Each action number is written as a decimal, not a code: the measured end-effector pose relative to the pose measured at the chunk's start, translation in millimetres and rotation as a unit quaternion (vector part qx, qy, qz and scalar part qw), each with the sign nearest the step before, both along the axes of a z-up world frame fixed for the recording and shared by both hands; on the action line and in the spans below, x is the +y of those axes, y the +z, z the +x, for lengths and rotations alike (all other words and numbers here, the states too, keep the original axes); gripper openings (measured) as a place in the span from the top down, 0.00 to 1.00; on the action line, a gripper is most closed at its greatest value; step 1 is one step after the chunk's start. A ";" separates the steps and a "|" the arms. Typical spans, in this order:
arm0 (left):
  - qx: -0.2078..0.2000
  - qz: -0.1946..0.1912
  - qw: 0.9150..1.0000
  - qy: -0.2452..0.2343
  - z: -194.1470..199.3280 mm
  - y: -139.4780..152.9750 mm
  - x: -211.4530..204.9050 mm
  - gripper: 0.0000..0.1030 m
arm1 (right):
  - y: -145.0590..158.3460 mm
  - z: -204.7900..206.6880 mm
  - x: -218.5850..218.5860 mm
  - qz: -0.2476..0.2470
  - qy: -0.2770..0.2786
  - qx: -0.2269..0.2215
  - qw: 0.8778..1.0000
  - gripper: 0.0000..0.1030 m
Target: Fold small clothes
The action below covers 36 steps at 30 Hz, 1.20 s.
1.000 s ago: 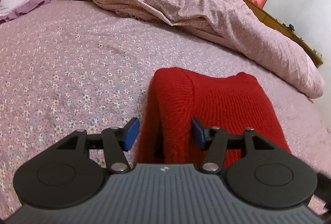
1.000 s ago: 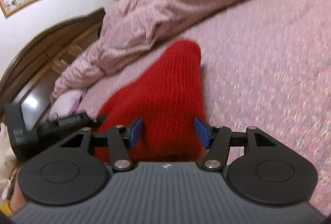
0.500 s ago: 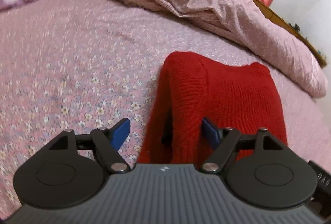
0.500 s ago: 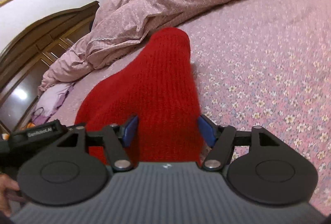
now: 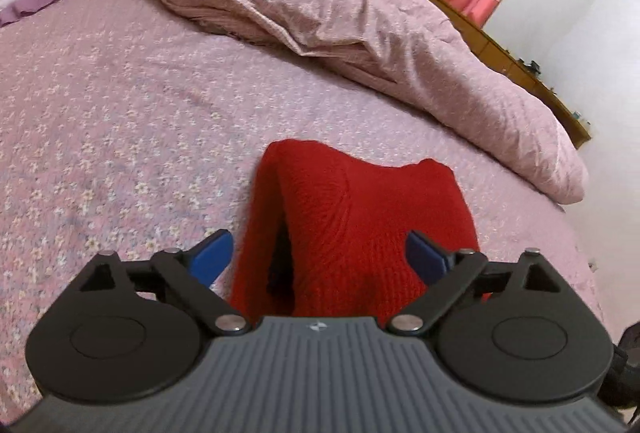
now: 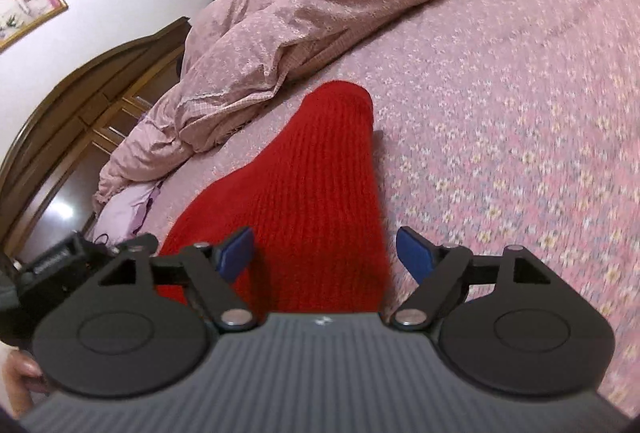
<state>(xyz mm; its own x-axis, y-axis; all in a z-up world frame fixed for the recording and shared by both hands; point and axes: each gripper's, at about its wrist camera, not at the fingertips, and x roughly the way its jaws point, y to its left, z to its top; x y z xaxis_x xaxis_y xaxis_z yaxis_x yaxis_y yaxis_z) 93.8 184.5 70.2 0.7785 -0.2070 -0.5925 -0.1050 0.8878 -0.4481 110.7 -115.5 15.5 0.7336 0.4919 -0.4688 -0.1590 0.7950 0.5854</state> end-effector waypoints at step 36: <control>0.067 -0.077 0.995 -0.009 49.7 -66.0 11.3 0.00 | -40.0 71.2 20.5 0.067 0.100 0.082 0.989 0.12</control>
